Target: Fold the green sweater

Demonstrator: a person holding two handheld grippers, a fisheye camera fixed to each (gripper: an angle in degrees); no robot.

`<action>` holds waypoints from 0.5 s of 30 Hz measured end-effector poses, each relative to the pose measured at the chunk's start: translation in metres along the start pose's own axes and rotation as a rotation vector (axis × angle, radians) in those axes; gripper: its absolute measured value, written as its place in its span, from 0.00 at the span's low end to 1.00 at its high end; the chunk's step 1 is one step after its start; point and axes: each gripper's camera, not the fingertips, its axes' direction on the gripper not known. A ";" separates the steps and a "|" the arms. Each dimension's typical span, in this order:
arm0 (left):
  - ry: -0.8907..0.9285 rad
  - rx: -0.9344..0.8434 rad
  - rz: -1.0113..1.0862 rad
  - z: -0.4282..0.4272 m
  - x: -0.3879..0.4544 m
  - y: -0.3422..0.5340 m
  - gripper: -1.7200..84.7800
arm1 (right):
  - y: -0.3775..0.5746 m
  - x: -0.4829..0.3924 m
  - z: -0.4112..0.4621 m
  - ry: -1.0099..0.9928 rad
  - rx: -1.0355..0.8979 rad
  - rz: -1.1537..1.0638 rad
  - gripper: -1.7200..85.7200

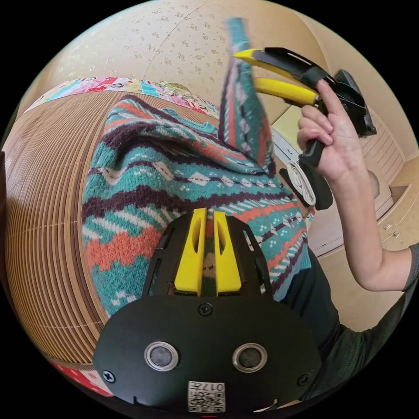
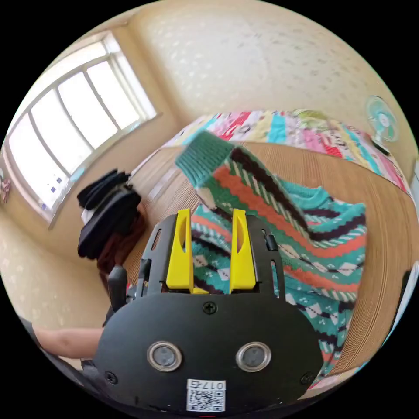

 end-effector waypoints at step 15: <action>0.050 0.005 -0.024 0.002 -0.009 -0.002 0.06 | 0.090 0.130 0.030 -0.186 0.161 0.236 0.13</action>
